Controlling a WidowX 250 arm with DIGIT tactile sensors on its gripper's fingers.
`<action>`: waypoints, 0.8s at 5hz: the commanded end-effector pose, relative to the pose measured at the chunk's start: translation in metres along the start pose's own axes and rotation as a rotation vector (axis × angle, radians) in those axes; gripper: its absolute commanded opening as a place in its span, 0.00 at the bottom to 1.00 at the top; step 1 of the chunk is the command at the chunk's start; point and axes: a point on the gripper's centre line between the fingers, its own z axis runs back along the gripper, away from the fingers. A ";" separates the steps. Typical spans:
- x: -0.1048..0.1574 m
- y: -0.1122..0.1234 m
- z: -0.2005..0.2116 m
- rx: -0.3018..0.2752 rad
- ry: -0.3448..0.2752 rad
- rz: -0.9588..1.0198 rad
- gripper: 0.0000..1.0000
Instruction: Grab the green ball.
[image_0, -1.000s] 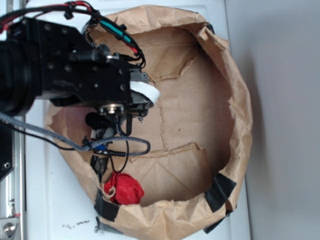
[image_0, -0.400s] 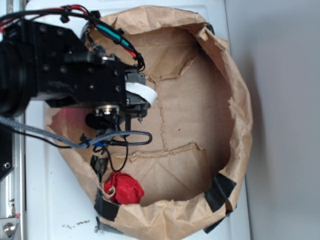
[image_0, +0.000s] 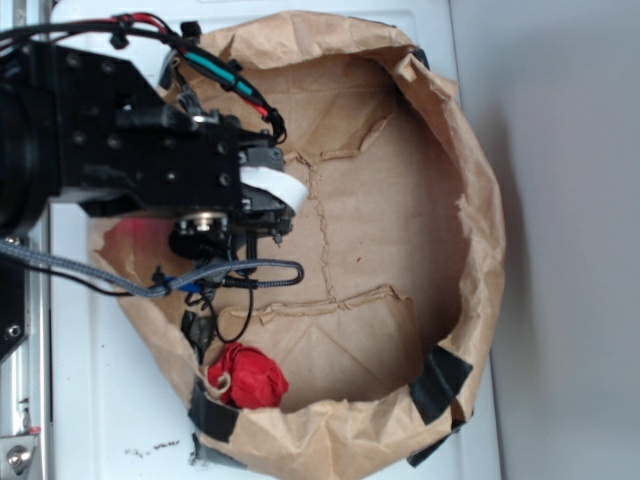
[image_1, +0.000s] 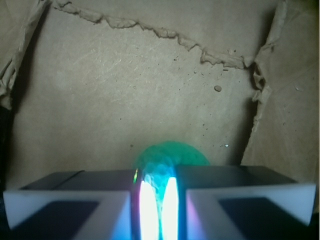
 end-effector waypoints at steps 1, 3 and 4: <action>-0.012 0.009 0.070 -0.052 -0.170 -0.005 0.00; -0.017 0.019 0.107 -0.108 -0.270 0.001 0.00; -0.016 0.019 0.110 -0.120 -0.272 -0.018 0.00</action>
